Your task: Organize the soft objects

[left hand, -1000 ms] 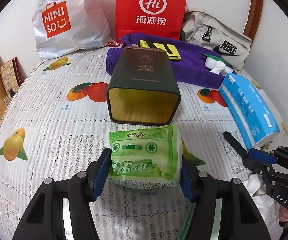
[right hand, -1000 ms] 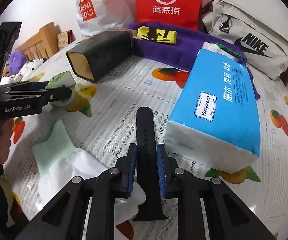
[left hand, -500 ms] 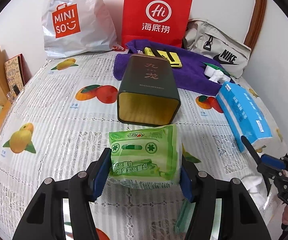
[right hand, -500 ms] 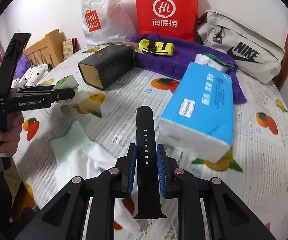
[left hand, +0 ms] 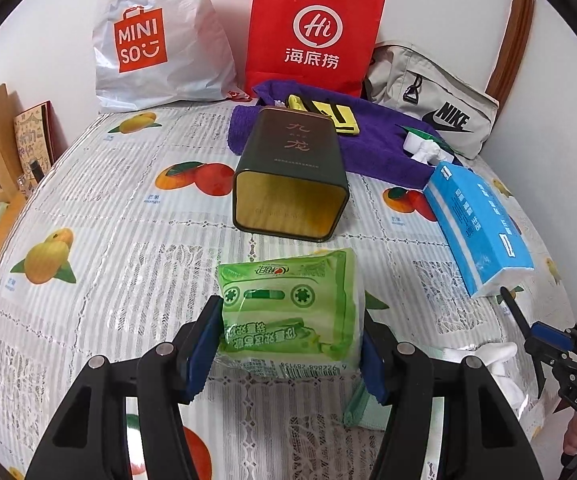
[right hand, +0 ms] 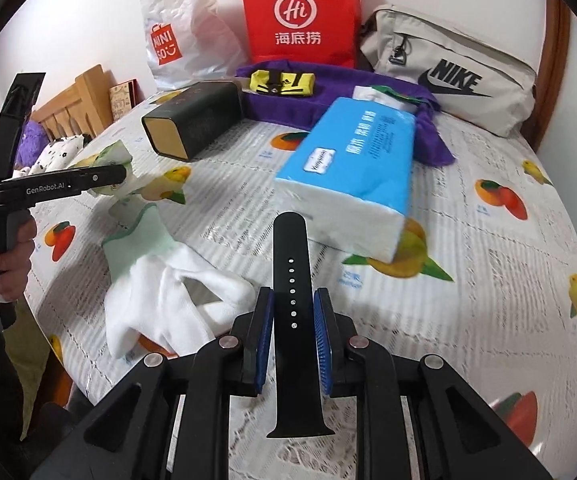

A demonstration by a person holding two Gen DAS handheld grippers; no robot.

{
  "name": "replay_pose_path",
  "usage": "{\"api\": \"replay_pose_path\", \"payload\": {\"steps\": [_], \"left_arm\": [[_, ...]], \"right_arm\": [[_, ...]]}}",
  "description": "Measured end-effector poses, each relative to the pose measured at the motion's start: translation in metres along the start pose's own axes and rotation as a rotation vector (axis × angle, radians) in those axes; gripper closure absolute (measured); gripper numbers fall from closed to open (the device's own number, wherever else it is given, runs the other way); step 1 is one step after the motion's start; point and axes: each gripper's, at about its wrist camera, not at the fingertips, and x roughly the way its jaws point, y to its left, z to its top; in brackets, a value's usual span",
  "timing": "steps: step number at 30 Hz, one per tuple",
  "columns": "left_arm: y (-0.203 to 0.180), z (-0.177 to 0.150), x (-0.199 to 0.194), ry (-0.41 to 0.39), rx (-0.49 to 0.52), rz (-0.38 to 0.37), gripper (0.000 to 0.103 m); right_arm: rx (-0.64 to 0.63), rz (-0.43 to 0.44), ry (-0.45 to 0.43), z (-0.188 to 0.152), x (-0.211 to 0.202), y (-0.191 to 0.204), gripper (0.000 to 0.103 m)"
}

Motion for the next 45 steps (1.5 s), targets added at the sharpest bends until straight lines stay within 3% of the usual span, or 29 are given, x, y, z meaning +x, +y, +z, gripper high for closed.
{"api": "replay_pose_path", "payload": {"steps": [12, 24, 34, 45], "left_arm": [[-0.008, 0.018, -0.021, -0.050, -0.033, -0.026, 0.044], [-0.007, 0.070, -0.033, -0.130, -0.083, -0.024, 0.044], [0.000, 0.105, -0.014, -0.137, -0.110, -0.038, 0.044], [0.009, 0.138, 0.023, -0.141, -0.155, -0.040, 0.044]], "right_arm": [[0.021, 0.021, -0.069, 0.017, -0.029, -0.008, 0.083], [0.030, 0.021, -0.148, 0.090, -0.029, -0.034, 0.083], [0.051, 0.016, -0.164, 0.142, -0.001, -0.058, 0.083], [0.093, 0.019, -0.155, 0.197, 0.059, -0.087, 0.083]]}}
